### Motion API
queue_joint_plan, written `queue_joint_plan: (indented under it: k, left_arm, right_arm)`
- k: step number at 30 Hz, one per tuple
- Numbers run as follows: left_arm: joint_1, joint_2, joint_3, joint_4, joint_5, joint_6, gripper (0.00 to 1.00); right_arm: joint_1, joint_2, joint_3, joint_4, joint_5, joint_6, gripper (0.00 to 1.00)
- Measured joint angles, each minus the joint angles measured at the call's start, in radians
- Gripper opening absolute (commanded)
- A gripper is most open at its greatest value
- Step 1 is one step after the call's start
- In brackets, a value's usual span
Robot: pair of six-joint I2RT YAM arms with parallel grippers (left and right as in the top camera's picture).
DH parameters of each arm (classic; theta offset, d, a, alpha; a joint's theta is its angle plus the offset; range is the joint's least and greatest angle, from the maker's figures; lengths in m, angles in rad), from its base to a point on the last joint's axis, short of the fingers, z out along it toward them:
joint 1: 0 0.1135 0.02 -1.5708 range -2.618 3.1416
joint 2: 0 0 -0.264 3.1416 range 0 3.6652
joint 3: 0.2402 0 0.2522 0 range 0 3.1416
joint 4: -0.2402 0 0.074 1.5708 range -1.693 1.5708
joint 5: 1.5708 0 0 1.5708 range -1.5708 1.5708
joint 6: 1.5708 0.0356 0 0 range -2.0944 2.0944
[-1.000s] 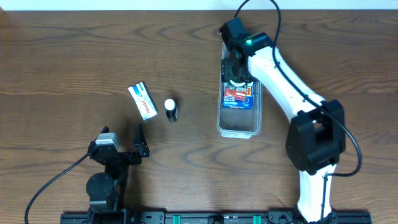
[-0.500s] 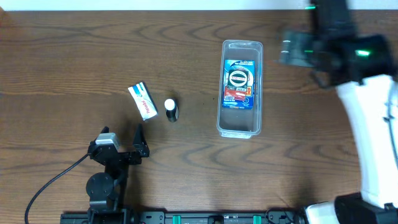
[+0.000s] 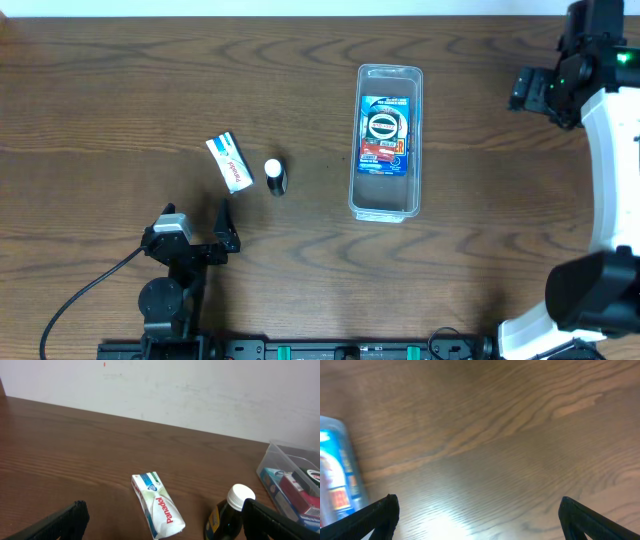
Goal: Pack container
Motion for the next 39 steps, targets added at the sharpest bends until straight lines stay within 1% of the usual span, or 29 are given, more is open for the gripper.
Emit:
queue_joint_plan:
  k: [7, 11, 17, 31, 33, 39]
  left_arm:
    - [0.000, 0.000, 0.000, 0.000, 0.000, 0.000, 0.98]
    - [0.000, 0.000, 0.000, 0.000, 0.000, 0.000, 0.98]
    - [0.000, 0.000, 0.000, 0.000, 0.000, 0.000, 0.98]
    - [0.000, 0.000, 0.000, 0.000, 0.003, -0.011, 0.98]
    - [0.000, 0.000, 0.000, 0.003, 0.024, -0.032, 0.98]
    - [0.000, 0.001, 0.005, 0.010, 0.158, -0.061, 0.98]
  right_arm:
    - [-0.104, 0.083, 0.000, -0.002, -0.118, -0.196, 0.99]
    - [-0.126, 0.114, -0.001, 0.005, -0.144, -0.251, 0.99]
    - [-0.146, 0.125, -0.002, 0.007, -0.158, -0.279, 0.99]
    - [-0.148, 0.125, -0.002, 0.007, -0.163, -0.286, 0.99]
    - [-0.148, 0.125, -0.002, 0.007, -0.163, -0.286, 0.99]
    - [-0.148, 0.125, -0.002, 0.007, -0.163, -0.286, 0.99]
